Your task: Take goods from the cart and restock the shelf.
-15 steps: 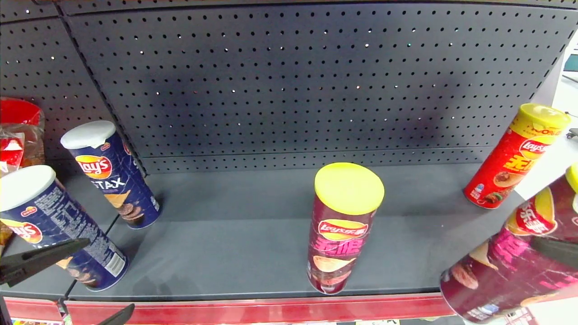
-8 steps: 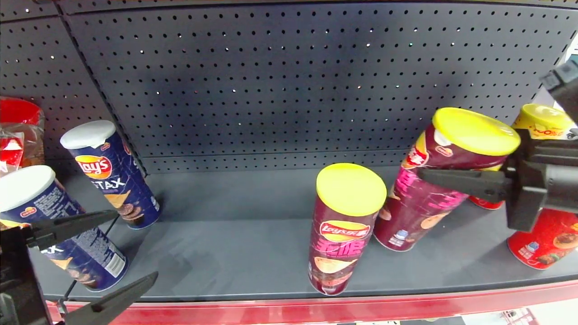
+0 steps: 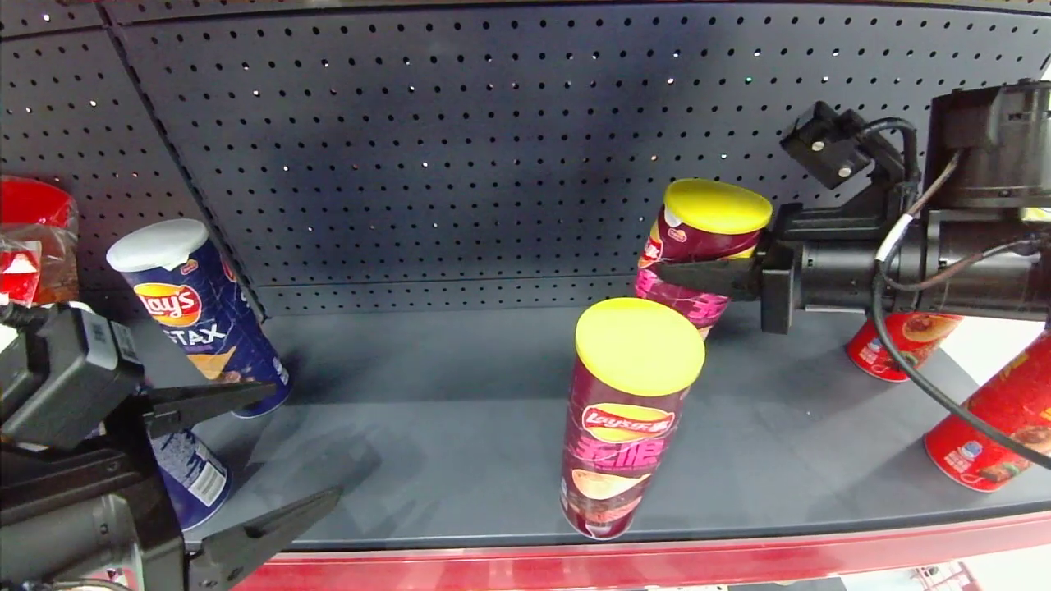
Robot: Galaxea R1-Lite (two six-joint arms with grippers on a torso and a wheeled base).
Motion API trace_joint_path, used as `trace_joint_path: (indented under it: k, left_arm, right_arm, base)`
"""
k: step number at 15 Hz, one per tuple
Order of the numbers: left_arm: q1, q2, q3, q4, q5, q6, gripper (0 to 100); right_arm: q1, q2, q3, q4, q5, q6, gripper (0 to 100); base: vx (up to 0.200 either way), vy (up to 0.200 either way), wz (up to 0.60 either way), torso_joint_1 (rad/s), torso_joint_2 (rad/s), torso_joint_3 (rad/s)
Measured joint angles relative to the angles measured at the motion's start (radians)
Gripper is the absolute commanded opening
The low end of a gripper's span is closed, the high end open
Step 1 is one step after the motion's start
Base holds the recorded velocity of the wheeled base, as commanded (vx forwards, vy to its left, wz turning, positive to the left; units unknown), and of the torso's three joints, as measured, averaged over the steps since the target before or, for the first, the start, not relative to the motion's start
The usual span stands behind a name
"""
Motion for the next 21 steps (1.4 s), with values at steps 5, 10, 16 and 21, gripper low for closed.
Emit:
trace_joint_path:
  k: [5, 10, 16, 21]
  left_arm:
    - [-0.009, 0.051, -0.030, 0.000, -0.004, -0.045, 100]
    - [-0.013, 0.079, -0.039, -0.001, -0.007, -0.061, 100]
    - [-0.015, 0.090, -0.046, -0.001, -0.006, -0.078, 100]
    - [-0.016, 0.101, -0.048, -0.001, -0.009, -0.077, 100]
  right_arm:
    - [0.002, 0.086, -0.055, -0.001, 0.003, -0.004, 0]
    - [0.031, 0.136, -0.094, 0.000, 0.003, -0.002, 0]
    - [0.034, 0.146, -0.085, -0.001, 0.001, 0.001, 100]
    - [0.035, 0.120, -0.053, -0.001, -0.030, 0.006, 100]
  base:
    - [0.000, 0.000, 0.00, 0.000, 0.00, 0.000]
    - [0.000, 0.000, 0.00, 0.000, 0.00, 0.000]
    - [0.000, 0.000, 0.00, 0.000, 0.00, 0.000]
    - [0.000, 0.000, 0.00, 0.000, 0.00, 0.000]
